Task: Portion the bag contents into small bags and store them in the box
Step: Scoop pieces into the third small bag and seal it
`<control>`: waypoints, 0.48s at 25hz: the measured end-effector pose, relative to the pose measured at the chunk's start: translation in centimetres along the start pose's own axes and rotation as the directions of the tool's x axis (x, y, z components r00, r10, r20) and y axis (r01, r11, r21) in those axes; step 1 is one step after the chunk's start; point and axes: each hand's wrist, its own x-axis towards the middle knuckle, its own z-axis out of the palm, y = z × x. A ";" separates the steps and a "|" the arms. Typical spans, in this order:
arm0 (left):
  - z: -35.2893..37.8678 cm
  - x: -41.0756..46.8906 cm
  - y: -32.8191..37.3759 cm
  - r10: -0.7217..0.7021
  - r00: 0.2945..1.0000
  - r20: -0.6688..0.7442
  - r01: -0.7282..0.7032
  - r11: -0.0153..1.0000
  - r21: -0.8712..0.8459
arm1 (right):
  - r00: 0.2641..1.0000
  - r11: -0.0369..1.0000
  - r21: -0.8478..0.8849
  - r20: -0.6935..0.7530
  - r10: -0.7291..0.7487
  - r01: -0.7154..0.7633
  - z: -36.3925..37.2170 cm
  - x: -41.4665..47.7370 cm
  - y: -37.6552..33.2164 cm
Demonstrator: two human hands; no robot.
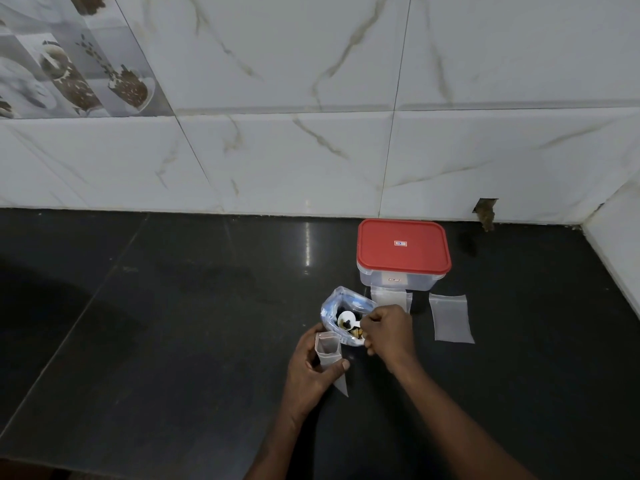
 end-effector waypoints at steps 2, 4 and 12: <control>-0.2 0.0 -0.2 -0.001 0.997 -0.075 0.003 1.000 0.029 | 1.000 0.999 0.028 -0.007 -0.023 0.023 -1.0 -0.2 -0.4; -0.3 0.2 0.1 0.029 0.990 -0.141 -0.019 0.997 0.075 | 0.997 0.995 0.057 -0.019 -0.075 0.076 -1.8 -0.7 -0.8; -0.3 1.9 1.4 0.031 0.988 -0.153 -0.005 0.986 0.166 | 0.528 0.475 -0.406 0.023 -0.849 0.781 -1.2 -4.5 1.3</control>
